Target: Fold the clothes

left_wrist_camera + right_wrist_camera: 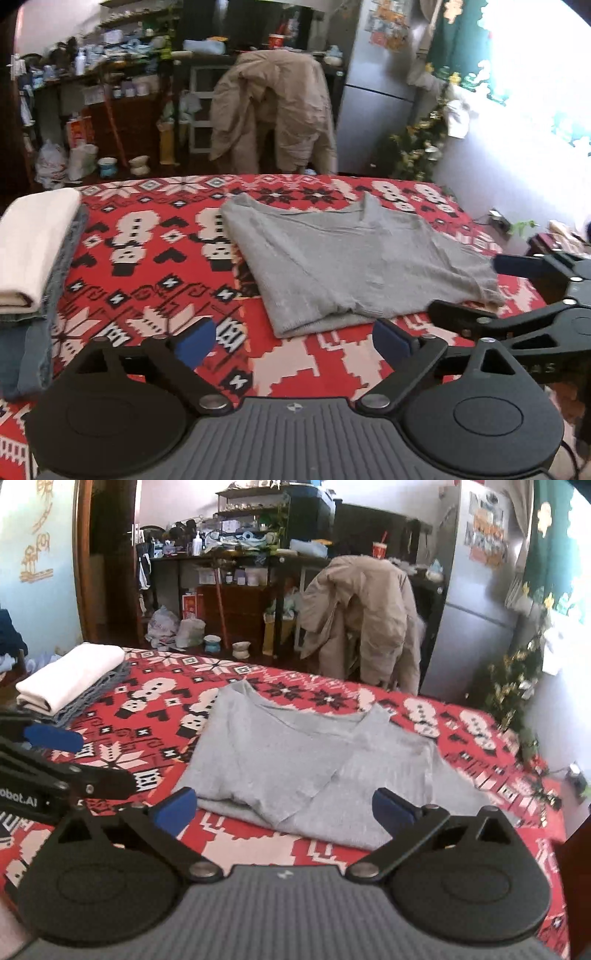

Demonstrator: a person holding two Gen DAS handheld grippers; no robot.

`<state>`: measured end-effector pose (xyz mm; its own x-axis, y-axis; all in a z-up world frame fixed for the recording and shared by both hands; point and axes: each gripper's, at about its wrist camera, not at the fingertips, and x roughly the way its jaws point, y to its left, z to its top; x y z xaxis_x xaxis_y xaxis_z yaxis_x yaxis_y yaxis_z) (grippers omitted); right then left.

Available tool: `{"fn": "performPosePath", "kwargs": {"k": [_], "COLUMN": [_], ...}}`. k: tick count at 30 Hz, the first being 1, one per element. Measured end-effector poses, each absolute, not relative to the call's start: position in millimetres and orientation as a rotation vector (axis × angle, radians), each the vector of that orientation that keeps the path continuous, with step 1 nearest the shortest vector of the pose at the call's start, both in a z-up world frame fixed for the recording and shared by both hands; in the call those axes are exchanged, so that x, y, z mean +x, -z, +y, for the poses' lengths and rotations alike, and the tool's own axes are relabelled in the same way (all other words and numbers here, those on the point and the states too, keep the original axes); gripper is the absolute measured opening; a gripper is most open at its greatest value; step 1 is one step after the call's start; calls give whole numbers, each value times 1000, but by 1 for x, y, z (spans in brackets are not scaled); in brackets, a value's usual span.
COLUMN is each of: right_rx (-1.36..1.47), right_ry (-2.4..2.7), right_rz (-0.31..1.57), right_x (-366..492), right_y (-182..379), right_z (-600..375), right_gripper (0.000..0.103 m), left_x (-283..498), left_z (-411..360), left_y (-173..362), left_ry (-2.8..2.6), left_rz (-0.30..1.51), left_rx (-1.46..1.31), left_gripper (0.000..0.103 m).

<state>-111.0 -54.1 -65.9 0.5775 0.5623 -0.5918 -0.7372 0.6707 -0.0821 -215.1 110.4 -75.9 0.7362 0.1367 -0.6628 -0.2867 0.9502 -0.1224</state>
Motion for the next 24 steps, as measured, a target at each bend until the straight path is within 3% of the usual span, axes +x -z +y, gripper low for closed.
{"fn": "performPosePath", "kwargs": {"k": [10,16,21,24], "right_rx": [-403,-364,-326,-291], "right_ry": [-776,-769,-780,-761], "right_rz": [509,623,666,697], "right_x": [-118,-105,-95,-86], "right_y": [49,56,65,70], "right_z": [-59,-56,-53,-49], "right_gripper": [102,102,86,71], "left_x": [-223,-218,-205,-192], "left_z": [113,115,132,139], "left_y": [70,65,74,77], "left_ry": [-165,-269,-318,-304], "left_rz": [747,742,753,756], "left_rx": [-317,-302,-419,-434], "left_gripper": [103,93,76,74]}}
